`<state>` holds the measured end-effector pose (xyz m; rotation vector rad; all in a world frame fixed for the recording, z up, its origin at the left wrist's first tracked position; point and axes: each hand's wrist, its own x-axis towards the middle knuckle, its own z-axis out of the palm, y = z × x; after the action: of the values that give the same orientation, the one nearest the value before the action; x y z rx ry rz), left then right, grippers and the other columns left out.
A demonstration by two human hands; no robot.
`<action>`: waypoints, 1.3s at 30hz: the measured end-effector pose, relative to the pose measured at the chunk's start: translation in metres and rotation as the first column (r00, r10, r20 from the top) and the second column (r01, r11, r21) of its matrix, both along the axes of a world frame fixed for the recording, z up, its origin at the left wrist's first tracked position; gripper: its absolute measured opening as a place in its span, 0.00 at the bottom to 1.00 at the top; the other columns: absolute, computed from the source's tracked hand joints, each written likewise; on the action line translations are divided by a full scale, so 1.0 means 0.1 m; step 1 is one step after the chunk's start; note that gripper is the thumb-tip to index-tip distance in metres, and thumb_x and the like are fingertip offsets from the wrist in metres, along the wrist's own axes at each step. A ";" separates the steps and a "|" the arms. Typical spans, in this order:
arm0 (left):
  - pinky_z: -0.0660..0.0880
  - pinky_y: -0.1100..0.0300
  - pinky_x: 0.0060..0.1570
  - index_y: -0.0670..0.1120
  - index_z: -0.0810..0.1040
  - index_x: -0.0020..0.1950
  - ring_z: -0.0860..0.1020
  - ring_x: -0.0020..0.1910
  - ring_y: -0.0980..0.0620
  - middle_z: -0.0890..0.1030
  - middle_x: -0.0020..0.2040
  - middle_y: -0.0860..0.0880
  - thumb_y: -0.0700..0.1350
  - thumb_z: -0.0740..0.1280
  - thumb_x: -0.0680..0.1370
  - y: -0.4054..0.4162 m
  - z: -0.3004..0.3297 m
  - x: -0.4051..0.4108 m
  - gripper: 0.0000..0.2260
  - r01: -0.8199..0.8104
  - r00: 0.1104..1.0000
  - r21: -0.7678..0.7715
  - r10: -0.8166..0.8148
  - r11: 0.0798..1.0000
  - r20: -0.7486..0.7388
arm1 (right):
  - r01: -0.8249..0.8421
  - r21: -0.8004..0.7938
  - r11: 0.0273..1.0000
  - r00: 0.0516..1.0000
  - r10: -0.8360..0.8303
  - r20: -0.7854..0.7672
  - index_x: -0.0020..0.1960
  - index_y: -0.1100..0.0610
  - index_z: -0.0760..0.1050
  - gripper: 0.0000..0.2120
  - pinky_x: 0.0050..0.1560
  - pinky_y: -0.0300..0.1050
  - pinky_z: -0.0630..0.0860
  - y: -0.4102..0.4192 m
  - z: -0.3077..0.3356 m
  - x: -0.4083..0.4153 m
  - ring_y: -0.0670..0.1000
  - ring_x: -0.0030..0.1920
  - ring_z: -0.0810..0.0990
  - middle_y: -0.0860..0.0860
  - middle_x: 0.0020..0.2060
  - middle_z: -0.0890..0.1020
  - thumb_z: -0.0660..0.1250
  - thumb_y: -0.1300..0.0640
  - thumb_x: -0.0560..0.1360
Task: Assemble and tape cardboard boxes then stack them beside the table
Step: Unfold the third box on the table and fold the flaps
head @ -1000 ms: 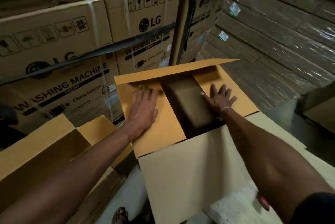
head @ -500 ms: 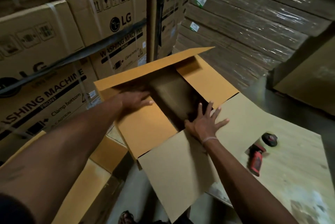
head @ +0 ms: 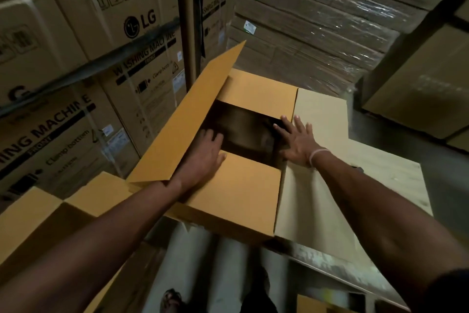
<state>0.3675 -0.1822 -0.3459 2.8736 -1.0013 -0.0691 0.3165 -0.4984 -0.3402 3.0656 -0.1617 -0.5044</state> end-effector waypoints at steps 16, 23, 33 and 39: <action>0.39 0.32 0.79 0.48 0.57 0.83 0.42 0.82 0.32 0.50 0.83 0.35 0.64 0.67 0.78 0.50 0.43 0.80 0.39 -0.220 0.925 0.321 0.091 0.921 0.370 | -0.029 -0.033 0.999 0.998 0.030 0.051 0.85 0.44 0.41 0.42 0.80 0.70 0.41 -0.07 -0.12 0.01 0.63 0.83 0.35 0.52 0.84 0.35 0.61 0.37 0.81; 0.40 0.28 0.76 0.49 0.64 0.78 0.41 0.82 0.30 0.51 0.83 0.34 0.51 0.70 0.77 -0.06 0.91 0.41 0.32 -0.030 0.910 0.251 -0.077 0.968 0.408 | 0.004 -0.048 0.999 0.992 0.002 0.123 0.85 0.44 0.38 0.37 0.79 0.72 0.39 0.00 -0.11 -0.03 0.62 0.83 0.36 0.50 0.84 0.36 0.51 0.34 0.83; 0.34 0.23 0.72 0.54 0.46 0.85 0.45 0.83 0.33 0.46 0.85 0.42 0.70 0.63 0.79 -0.13 1.16 0.76 0.43 -0.025 0.983 0.193 0.059 0.981 -0.172 | 0.092 -0.070 0.993 0.992 -0.085 0.096 0.84 0.43 0.36 0.36 0.78 0.75 0.44 0.10 -0.05 -0.10 0.62 0.84 0.39 0.49 0.84 0.36 0.49 0.35 0.84; 0.33 0.27 0.74 0.59 0.43 0.85 0.41 0.84 0.40 0.41 0.85 0.50 0.74 0.39 0.78 0.03 0.47 0.67 0.37 0.107 0.947 0.009 -0.099 0.994 -0.305 | 0.186 0.011 0.983 0.970 -0.185 0.156 0.84 0.41 0.36 0.34 0.76 0.77 0.40 0.11 0.02 -0.20 0.60 0.84 0.39 0.48 0.84 0.37 0.39 0.30 0.82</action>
<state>0.4350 -0.1789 -0.2991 2.7135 -1.0900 -0.5200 0.2965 -0.4875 -0.3380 3.1013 -0.4562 -0.2681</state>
